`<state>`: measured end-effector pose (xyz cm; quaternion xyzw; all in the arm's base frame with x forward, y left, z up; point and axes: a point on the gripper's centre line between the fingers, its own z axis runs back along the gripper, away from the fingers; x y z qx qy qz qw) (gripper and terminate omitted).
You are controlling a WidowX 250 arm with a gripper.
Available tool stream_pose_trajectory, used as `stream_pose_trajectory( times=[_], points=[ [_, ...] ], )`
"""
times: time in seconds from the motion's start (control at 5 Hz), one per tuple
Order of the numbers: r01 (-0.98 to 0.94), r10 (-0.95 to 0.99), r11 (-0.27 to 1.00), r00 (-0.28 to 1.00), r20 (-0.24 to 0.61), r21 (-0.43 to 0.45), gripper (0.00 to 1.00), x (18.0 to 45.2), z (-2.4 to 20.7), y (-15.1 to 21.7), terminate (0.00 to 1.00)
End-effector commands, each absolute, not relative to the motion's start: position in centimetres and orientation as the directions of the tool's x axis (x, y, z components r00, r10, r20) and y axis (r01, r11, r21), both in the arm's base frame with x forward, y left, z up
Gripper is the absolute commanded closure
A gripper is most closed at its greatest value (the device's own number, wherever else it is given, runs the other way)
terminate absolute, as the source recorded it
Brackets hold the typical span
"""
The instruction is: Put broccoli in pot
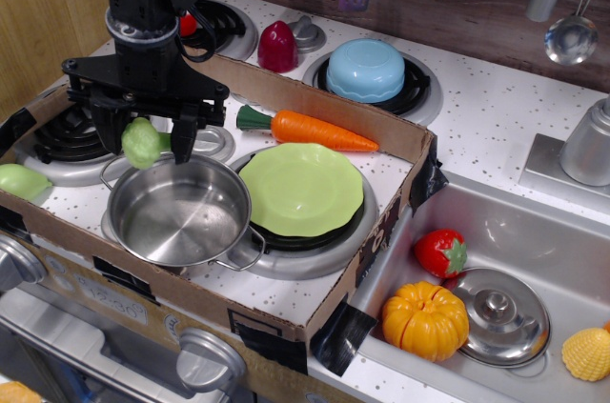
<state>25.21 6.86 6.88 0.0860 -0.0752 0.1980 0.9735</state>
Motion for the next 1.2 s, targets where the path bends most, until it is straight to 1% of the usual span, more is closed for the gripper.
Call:
stream_pose_trajectory(
  times=[0.0, 0.2, 0.4, 0.6, 1.0],
  points=[
    [-0.438, 0.401, 0.894, 0.875, 0.270, 0.095, 1.00, 25.5, 7.2, 5.1, 0.00],
    [-0.429, 0.389, 0.901, 0.869, 0.305, 0.073, 0.00, 26.0, 7.2, 4.3, 0.00],
    [-0.403, 0.366, 0.913, 0.879, 0.306, 0.067, 0.00, 26.4, 7.5, 4.4, 0.00],
    [-0.375, 0.336, 0.923, 0.892, 0.303, 0.081, 0.00, 27.1, 8.2, 4.7, 0.00],
    [-0.375, 0.336, 0.923, 0.892, 0.303, 0.081, 0.00, 27.1, 8.2, 4.7, 0.00]
  ],
)
